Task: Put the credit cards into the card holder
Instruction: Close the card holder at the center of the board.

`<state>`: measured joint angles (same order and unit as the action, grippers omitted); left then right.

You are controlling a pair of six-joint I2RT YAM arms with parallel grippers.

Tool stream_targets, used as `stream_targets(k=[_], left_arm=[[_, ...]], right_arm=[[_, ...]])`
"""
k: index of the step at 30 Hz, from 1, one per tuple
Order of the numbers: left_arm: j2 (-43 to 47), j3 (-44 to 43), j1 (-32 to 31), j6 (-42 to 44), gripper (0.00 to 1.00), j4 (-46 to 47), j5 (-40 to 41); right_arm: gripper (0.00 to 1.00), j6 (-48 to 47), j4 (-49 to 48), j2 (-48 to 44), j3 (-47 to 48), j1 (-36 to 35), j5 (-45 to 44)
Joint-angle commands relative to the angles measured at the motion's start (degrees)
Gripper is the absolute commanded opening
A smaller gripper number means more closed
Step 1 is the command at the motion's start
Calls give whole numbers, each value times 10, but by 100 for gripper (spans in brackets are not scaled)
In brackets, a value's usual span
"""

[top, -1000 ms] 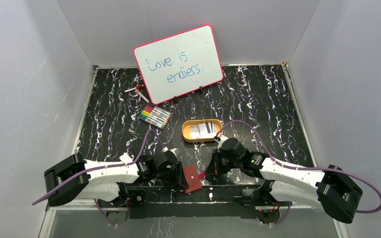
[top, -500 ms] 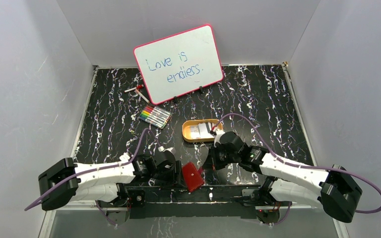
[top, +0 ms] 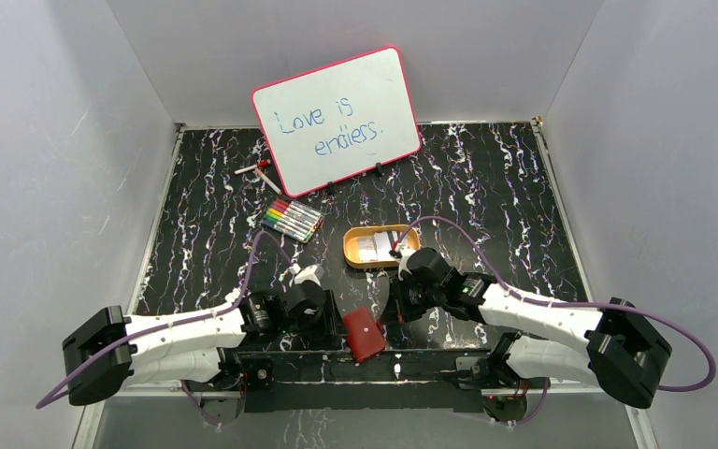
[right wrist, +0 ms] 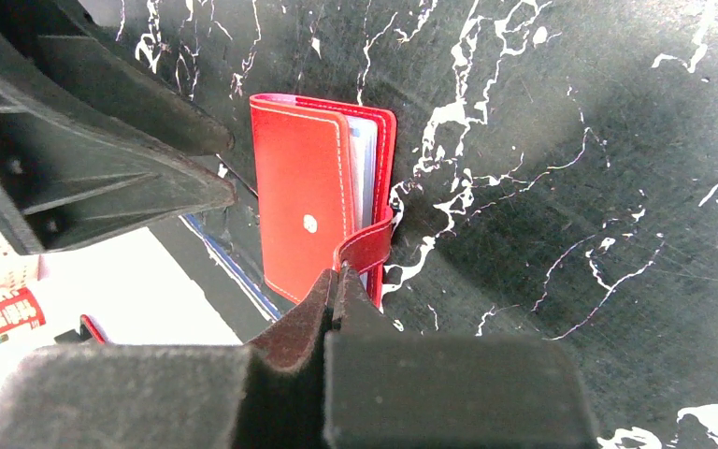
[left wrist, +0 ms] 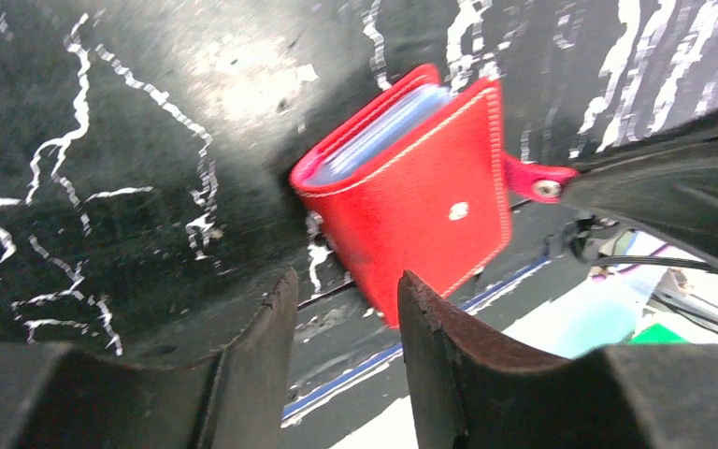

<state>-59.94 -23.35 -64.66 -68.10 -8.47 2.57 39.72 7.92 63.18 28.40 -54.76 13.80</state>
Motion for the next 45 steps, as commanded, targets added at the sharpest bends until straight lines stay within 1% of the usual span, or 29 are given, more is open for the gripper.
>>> stream_targets(k=[1, 5, 7, 13, 19, 24, 27, 32, 40, 45], left_arm=[[29, -4, 2, 19, 39, 50, 37], [22, -3, 4, 35, 28, 80, 34], [9, -2, 5, 43, 24, 117, 27], [-71, -17, 12, 52, 9, 147, 2], [-112, -15, 19, 43, 3, 165, -15], [-120, -21, 25, 43, 0, 154, -14], [-122, -21, 27, 44, 0, 152, -16], [-122, -17, 29, 42, 0, 153, -19], [-126, -16, 32, 40, 0, 150, -21], [-129, -17, 33, 40, 0, 151, -23]], right_arm=[[0, -11, -22, 3, 27, 0, 12], [0, -11, -24, 5, 27, 0, 12], [0, -12, -25, 7, 29, 0, 12], [0, -19, -21, 20, 42, -5, 10], [0, -33, -6, 35, 60, -15, 3], [0, -47, 8, 61, 80, -39, -9], [0, -53, 17, 81, 90, -49, -16], [0, -54, 32, 100, 92, -53, -32], [0, -45, 11, 123, 87, -57, -22], [0, -47, 17, 129, 90, -58, -27]])
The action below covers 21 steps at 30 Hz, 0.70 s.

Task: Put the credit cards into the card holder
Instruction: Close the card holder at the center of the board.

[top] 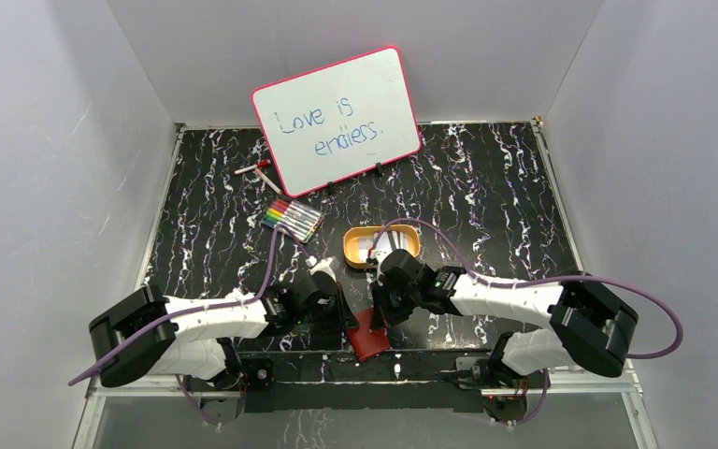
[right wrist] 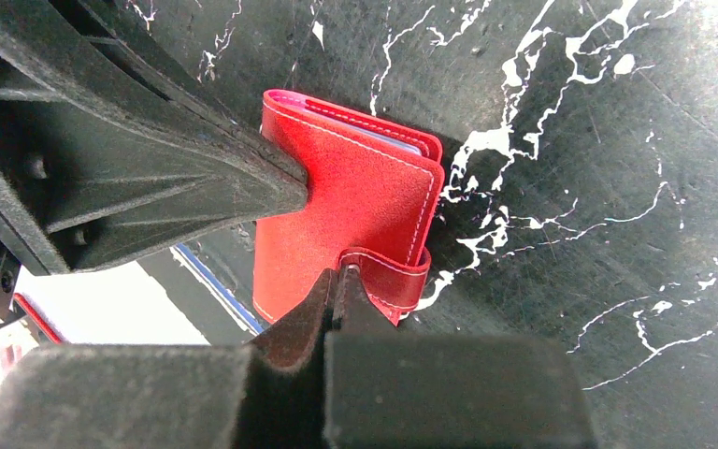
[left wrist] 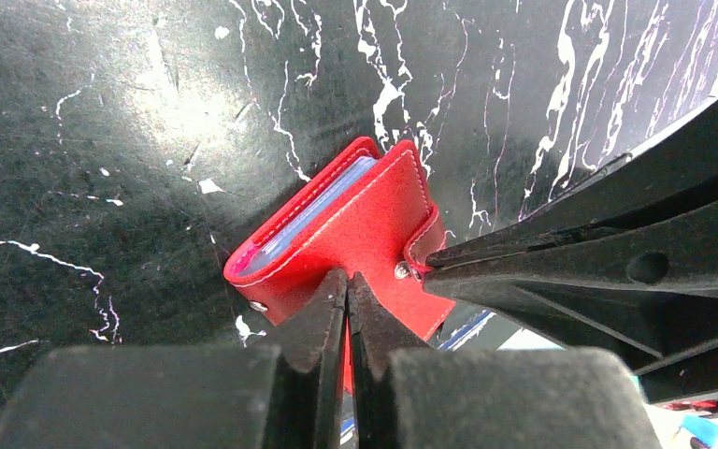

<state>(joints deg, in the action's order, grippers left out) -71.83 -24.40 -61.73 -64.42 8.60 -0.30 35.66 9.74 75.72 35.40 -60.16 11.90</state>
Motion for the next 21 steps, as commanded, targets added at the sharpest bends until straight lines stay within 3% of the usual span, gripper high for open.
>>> stream_targets(k=[1, 21], left_arm=[[-11, -6, 5, 3, 0, -20, 6], [-29, -7, 7, -2, 0, -16, 3]], right_arm=[[0, -8, 2, 3, 20, -5, -10], [0, -27, 58, 15, 44, -18, -62]])
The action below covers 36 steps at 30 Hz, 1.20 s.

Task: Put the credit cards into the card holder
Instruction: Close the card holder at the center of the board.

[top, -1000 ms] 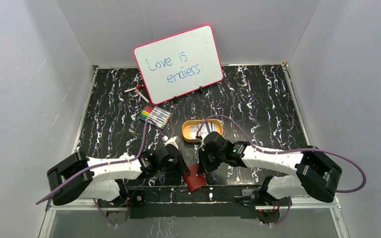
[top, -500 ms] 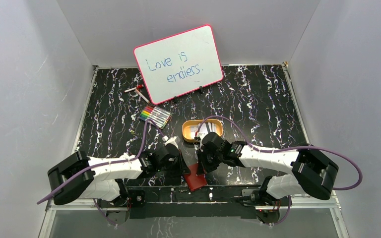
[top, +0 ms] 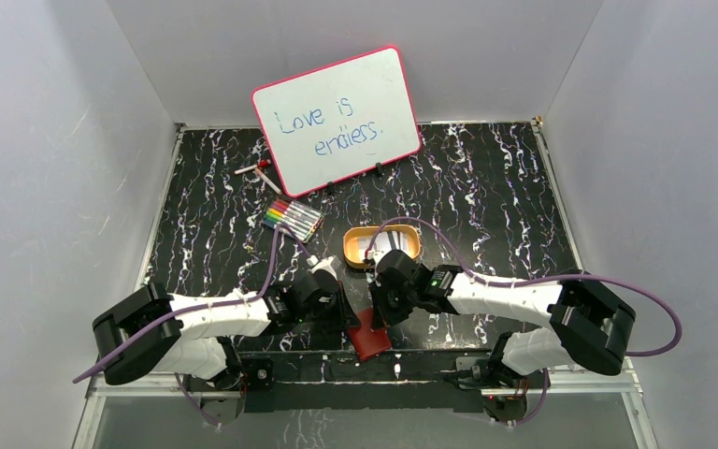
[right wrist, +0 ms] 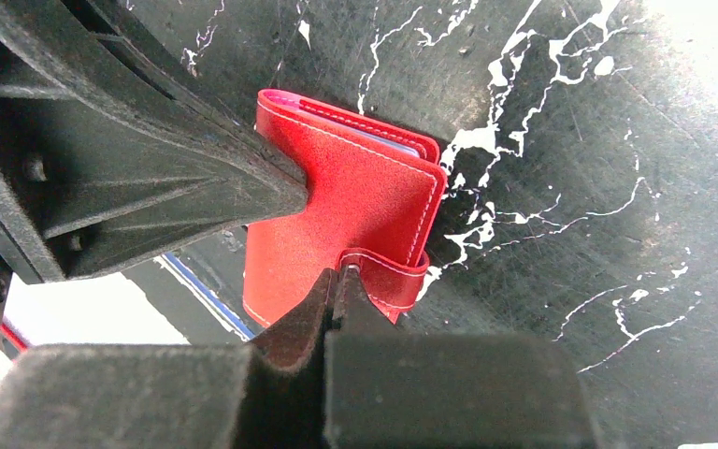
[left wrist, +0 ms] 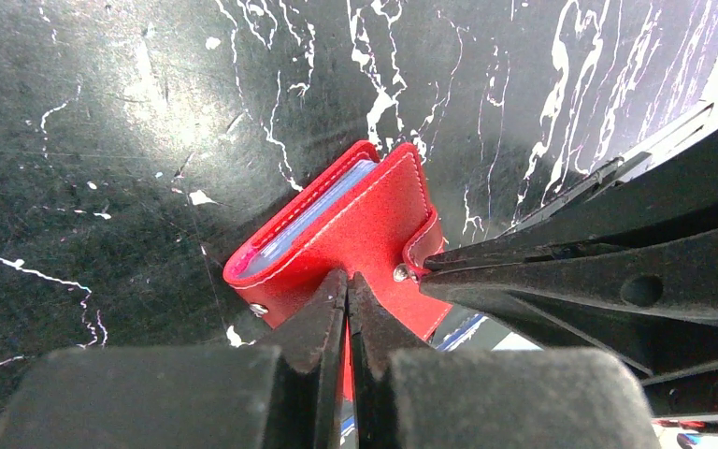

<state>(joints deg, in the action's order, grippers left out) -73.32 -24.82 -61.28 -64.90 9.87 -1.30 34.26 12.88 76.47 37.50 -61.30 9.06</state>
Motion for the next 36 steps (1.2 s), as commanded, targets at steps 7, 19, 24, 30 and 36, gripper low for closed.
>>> stream_targets(k=[7, 19, 24, 30, 36], left_arm=[[-18, -3, 4, 1, 0, -29, 13], [-23, -5, 4, 1, 0, -31, 13], [-23, -3, 5, -2, 0, -30, 13], [-23, -3, 5, -2, 0, -31, 13], [-23, -2, 5, -2, 0, -31, 13]], right_arm=[[0, -18, 57, 4, 37, -14, -75], [0, -21, 45, 16, 41, -31, -63], [0, -22, 44, 20, 43, -35, -58], [0, -19, 36, 24, 41, -36, -47], [0, -19, 31, 28, 40, -38, -39]])
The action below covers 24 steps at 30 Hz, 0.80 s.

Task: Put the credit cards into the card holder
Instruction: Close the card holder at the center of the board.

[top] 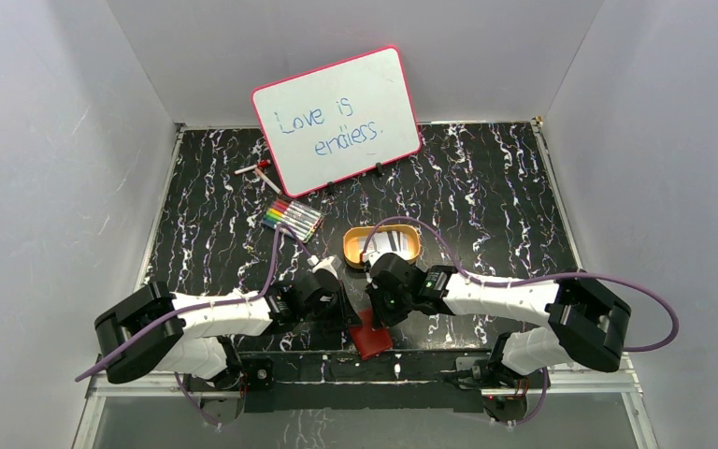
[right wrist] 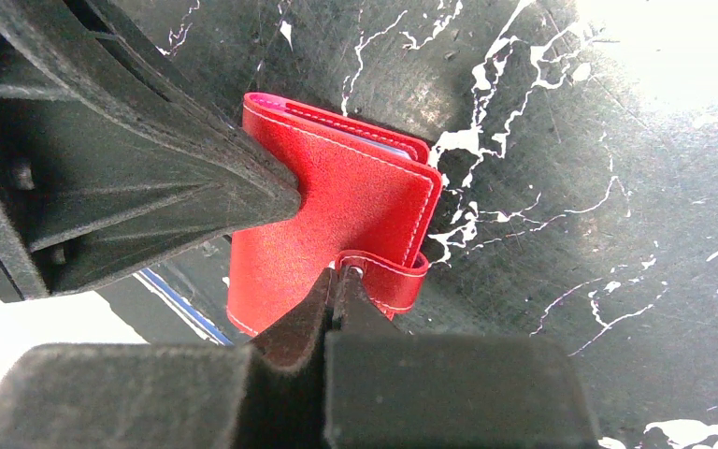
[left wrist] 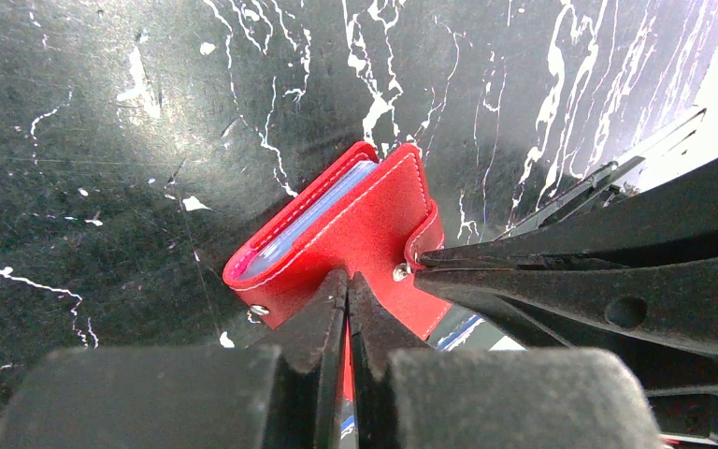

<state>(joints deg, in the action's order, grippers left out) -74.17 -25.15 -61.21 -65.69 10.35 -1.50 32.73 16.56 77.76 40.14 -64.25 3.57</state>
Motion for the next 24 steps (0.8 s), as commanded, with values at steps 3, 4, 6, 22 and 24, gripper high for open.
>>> stream_targets(k=[3, 4, 6, 22, 24], left_arm=[[-14, 1, 4, 5, 0, -36, 15], [-14, 1, 4, 6, 0, -37, 15], [-15, 1, 4, 4, 0, -36, 15], [-19, 2, 7, 3, 0, -36, -3], [-19, 3, 7, 3, 0, -36, -4]], right_arm=[[0, -6, -6, 20, 15, -10, 21], [0, -7, -6, 22, 15, -10, 22], [0, -9, -6, 25, 16, -10, 25], [0, -24, 19, 36, 32, -17, 27], [0, -27, 25, 37, 36, -20, 21]])
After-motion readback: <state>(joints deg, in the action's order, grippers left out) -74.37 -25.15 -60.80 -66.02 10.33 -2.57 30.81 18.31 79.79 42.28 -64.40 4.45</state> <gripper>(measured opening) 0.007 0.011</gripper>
